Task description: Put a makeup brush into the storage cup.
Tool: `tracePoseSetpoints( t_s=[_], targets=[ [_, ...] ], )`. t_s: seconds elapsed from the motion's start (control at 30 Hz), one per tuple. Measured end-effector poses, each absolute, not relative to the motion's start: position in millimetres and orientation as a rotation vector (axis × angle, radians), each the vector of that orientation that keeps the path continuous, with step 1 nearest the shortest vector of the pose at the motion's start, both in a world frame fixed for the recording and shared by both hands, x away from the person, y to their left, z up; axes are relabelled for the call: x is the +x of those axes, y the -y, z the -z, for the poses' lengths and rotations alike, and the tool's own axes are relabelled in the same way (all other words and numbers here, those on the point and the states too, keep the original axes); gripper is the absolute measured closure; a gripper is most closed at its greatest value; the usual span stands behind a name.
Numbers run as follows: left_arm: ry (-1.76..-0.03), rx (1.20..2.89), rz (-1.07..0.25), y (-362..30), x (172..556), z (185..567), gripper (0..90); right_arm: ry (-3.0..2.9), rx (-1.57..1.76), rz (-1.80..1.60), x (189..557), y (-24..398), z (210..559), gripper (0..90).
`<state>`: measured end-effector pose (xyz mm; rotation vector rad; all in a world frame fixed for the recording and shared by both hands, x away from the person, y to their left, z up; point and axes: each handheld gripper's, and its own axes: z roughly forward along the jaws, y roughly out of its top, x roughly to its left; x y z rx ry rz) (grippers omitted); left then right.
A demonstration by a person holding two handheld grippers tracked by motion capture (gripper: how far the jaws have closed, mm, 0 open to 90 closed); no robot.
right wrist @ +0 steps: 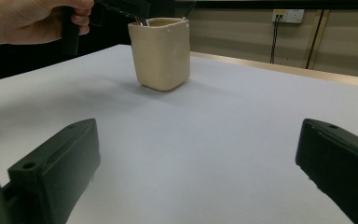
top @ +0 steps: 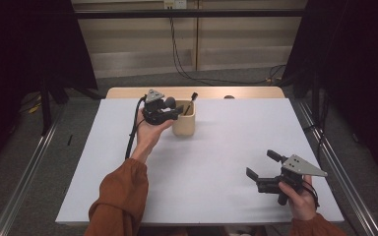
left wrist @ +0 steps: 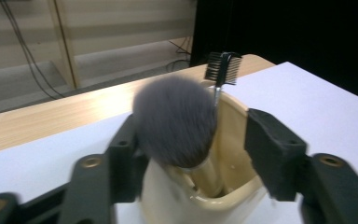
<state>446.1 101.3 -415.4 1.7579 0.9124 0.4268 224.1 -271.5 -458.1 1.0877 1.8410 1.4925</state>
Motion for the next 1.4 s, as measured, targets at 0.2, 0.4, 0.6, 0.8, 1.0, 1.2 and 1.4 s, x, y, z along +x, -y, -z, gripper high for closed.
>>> tracePoseSetpoints(
  t_s=[0.2,0.4,0.6,0.8,1.0,1.2,1.4],
  targets=[
    [-0.907,1.739,-0.450,-104.2,445.2,414.5,18.6,-1.840,1.090,-1.496,224.4,271.0,458.3,0.0],
    [-0.890,1.726,-0.459,-106.1,443.6,411.5,6.8,-1.844,1.085,-1.492,224.8,271.9,458.8,0.0],
    [-0.839,1.703,-0.463,-107.6,441.9,407.2,3.3,-1.838,1.092,-1.494,226.2,274.6,460.0,0.0],
    [-0.826,1.695,-0.452,-111.1,438.6,402.1,2.4,-1.837,1.100,-1.502,229.4,273.9,460.9,0.0],
    [-0.839,1.700,-0.473,-118.9,433.7,398.8,3.4,-1.844,1.091,-1.500,228.9,274.3,460.5,0.0],
    [-0.819,1.700,-0.473,-127.1,424.5,394.3,3.2,-1.842,1.092,-1.497,227.4,274.9,459.3,0.0],
    [-0.817,1.691,-0.479,-138.6,415.5,390.3,3.5,-1.842,1.093,-1.473,227.9,276.3,459.4,0.0]
  ],
)
